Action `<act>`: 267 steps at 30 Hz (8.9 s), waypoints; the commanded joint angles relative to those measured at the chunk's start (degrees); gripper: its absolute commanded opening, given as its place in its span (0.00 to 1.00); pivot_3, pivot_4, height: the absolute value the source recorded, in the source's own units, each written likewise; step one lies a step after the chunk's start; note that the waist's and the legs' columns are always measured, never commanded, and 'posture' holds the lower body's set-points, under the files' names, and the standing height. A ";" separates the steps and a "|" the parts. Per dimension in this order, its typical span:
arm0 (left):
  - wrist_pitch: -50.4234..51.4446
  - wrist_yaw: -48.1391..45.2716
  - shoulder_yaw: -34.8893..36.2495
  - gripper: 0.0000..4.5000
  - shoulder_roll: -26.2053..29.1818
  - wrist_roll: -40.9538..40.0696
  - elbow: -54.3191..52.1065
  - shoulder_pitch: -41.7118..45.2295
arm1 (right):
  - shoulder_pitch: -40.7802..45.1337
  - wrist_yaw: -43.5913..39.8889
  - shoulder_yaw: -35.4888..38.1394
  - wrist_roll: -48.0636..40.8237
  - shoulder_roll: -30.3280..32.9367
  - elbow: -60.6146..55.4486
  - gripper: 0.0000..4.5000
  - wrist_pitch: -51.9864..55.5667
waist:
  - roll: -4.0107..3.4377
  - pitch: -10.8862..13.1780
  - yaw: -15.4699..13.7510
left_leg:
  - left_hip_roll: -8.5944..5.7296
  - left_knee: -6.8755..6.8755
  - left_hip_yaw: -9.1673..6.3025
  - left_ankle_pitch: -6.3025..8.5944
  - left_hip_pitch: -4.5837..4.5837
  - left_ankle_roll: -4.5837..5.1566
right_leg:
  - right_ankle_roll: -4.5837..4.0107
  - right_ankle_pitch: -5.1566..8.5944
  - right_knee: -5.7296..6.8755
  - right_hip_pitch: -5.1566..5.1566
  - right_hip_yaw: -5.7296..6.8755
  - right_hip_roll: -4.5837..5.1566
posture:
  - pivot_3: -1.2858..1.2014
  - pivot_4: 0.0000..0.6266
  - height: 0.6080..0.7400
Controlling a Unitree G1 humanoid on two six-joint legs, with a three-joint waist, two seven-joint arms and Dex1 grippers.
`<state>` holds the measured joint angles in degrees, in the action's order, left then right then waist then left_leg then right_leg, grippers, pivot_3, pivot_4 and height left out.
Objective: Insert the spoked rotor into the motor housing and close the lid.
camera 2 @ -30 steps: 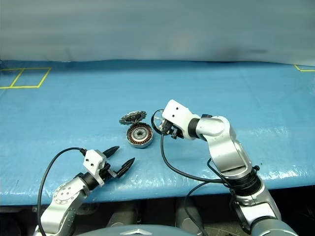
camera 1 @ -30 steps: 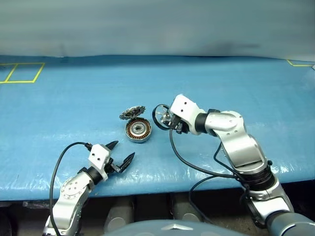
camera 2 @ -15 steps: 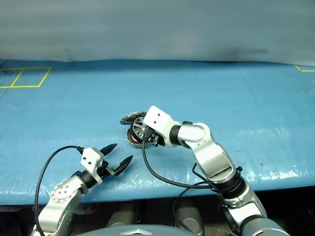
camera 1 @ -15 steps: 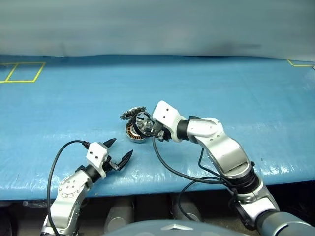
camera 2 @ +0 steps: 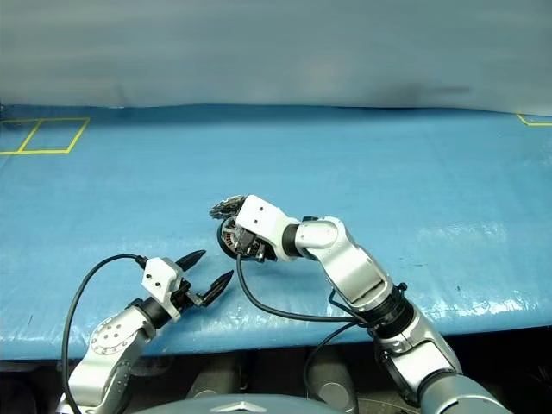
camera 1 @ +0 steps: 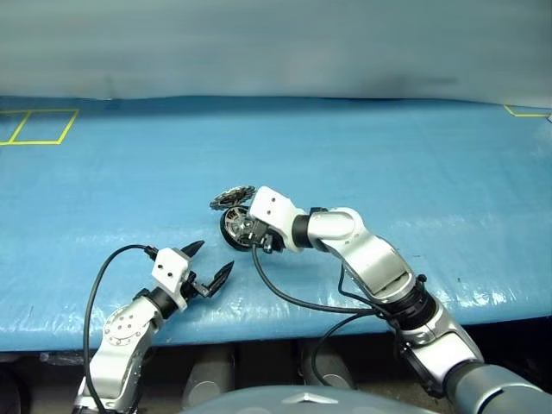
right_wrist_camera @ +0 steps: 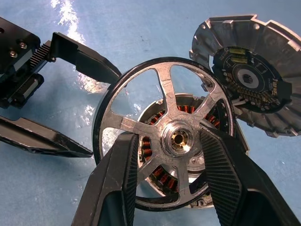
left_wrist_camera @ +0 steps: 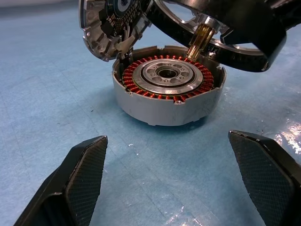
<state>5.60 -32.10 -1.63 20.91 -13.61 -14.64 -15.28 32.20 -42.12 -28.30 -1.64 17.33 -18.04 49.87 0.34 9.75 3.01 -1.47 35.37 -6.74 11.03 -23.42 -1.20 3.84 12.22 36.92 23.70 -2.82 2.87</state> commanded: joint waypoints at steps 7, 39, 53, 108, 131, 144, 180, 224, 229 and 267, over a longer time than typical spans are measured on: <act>-1.02 0.39 0.29 1.00 -0.08 0.09 -2.39 -0.04 | 3.06 0.36 0.29 -0.03 -0.93 4.43 0.37 -5.56 | 0.00 0.00 0.03 | 0.00 -0.01 0.00 0.00 0.00 0.00 | 0.00 0.00 -0.01 0.01 0.00 0.00 | 0.52 0.24 1.00; -0.54 0.92 -0.04 1.00 -0.42 0.05 -3.03 -1.05 | 5.26 -0.43 -0.50 2.00 0.53 10.59 0.37 -8.86 | 0.00 0.00 0.18 | 0.00 -0.01 0.00 0.00 0.01 0.00 | 0.00 0.00 0.00 0.00 -0.01 -0.01 | 0.52 0.24 1.00; -0.43 0.95 -0.15 1.00 -0.54 0.02 -2.91 -0.99 | 4.58 -1.19 -1.39 2.10 1.19 11.87 0.37 -8.74 | 0.00 0.00 0.04 | 0.00 -0.01 0.00 0.00 0.00 0.00 | 0.00 0.00 0.00 -0.01 -0.01 -0.01 | 0.52 0.24 1.00; 2.32 -0.56 2.48 1.00 0.27 -5.51 -6.36 -1.05 | -8.97 3.42 12.59 -6.49 0.02 -8.38 0.01 3.82 | 0.01 -0.01 0.12 | 0.01 -0.04 -0.01 0.00 -0.05 0.00 | 0.00 0.00 -0.01 0.05 0.00 0.00 | 0.52 0.24 1.00; 9.16 -1.15 8.04 0.92 5.24 -18.57 8.19 37.33 | -39.57 11.83 18.25 -10.94 -4.79 -9.52 0.00 -24.15 | 0.09 0.00 -0.83 | 0.02 0.21 0.08 0.01 -0.09 0.00 | 0.17 -0.09 -0.08 -0.09 0.06 -0.01 | 0.52 0.24 1.00; -18.02 -12.95 -1.15 0.01 1.81 3.09 59.82 63.04 | -41.35 16.62 15.06 -10.43 -6.59 -9.68 0.00 -27.15 | 0.24 0.09 -0.96 | 0.02 0.17 0.04 0.01 -0.15 -0.01 | 0.31 -0.17 -0.09 -0.02 0.08 -0.03 | 0.52 0.24 1.00; -18.50 -58.18 -6.03 0.01 -0.41 8.69 72.03 67.84 | -46.32 22.96 13.44 -7.75 -10.17 -0.98 0.00 -36.97 | 0.33 0.15 -0.61 | 0.03 0.36 0.03 0.02 -0.17 0.04 | 0.50 -0.29 0.00 -0.08 0.05 -0.04 | 0.52 0.24 1.00; 3.23 -17.22 4.30 0.00 -0.83 -1.45 3.00 20.93 | -14.69 14.70 12.22 -13.68 1.21 -6.64 1.00 -7.72 | 0.24 0.10 0.03 | 0.07 0.55 0.07 0.00 -0.01 0.06 | 0.19 -0.29 0.11 -0.22 -0.04 -0.04 | 0.52 0.24 1.00; 0.78 -9.73 6.48 0.00 -3.55 -2.24 -2.87 12.46 | -10.86 11.12 9.17 -12.98 1.12 -1.58 1.00 -8.59 | 0.24 0.10 -0.48 | 0.06 0.56 0.07 0.00 -0.03 0.06 | 0.19 -0.30 0.04 -0.23 -0.03 -0.03 | 0.52 0.24 1.00; -7.45 -2.63 3.22 0.00 -7.87 -5.42 -2.00 -0.63 | -0.30 7.04 4.73 -4.15 -6.18 12.63 0.67 -11.25 | 0.23 0.11 -0.63 | 0.08 0.45 0.12 0.01 -0.12 0.05 | 0.14 -0.27 0.01 -0.04 -0.02 -0.03 | 0.52 0.24 1.00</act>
<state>-0.81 -34.95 1.41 12.89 -18.32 -15.72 -16.01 30.24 -35.89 -24.42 -5.86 11.79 -1.88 38.60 0.57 9.85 2.38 -1.40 35.81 -6.62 11.04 -23.56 -1.16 3.97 11.96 36.93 23.67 -2.83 2.84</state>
